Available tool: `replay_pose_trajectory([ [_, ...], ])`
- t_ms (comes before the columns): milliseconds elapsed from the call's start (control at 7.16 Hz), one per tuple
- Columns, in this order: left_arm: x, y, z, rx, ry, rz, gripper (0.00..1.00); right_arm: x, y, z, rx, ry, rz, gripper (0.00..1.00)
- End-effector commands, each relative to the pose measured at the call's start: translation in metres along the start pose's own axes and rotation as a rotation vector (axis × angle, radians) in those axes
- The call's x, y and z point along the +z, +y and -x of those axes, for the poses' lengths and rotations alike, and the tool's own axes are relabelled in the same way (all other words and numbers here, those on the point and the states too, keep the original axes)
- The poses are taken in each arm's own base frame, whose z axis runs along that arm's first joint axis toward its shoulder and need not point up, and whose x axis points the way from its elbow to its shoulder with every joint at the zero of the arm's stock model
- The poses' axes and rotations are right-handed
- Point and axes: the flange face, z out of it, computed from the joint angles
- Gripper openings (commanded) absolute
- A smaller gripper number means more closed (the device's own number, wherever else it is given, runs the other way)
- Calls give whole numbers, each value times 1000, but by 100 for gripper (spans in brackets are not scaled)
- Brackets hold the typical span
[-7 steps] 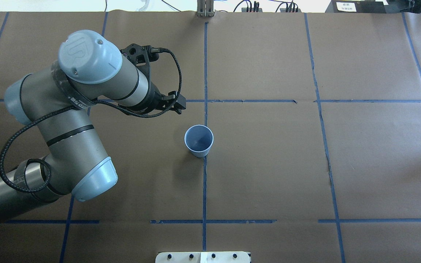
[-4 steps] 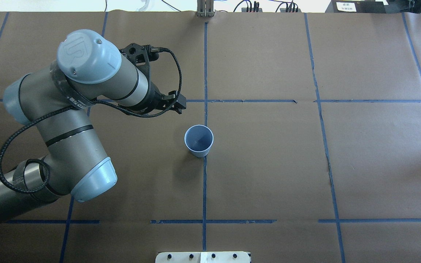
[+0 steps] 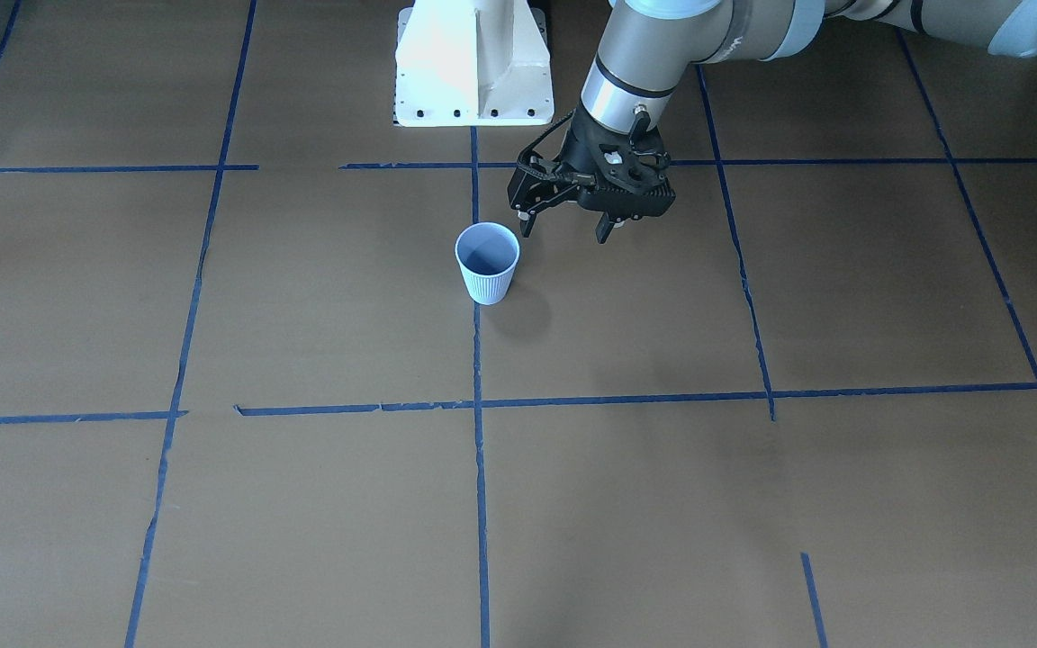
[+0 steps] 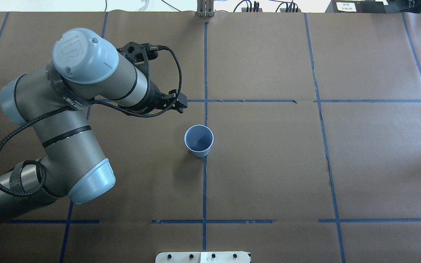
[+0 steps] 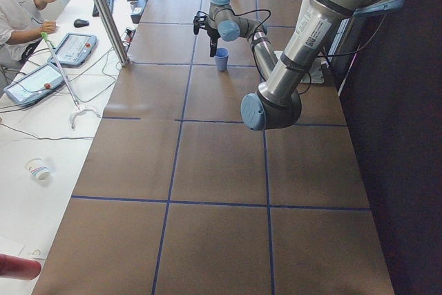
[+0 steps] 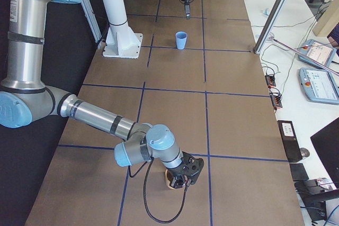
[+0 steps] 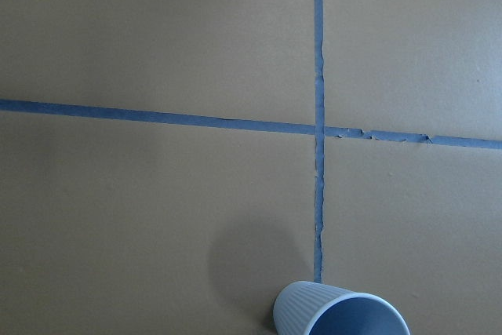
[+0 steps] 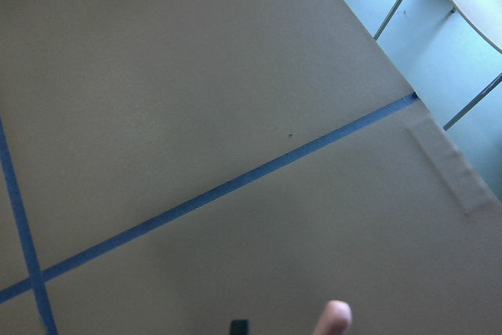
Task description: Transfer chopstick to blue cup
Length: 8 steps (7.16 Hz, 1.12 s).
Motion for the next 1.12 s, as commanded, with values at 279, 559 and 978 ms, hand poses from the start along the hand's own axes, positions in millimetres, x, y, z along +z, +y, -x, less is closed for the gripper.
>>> replay_pose_trajectory([
  [279, 1, 0, 0, -3, 0, 0, 100, -36, 25, -15, -8, -38, -67, 0],
  [559, 3, 0, 1, -2, -1, 1, 100, -70, 27, -15, -16, -46, -132, 0],
  [978, 3, 0, 1, 0, -1, 1, 100, -124, -8, -13, -82, -38, -290, 0],
])
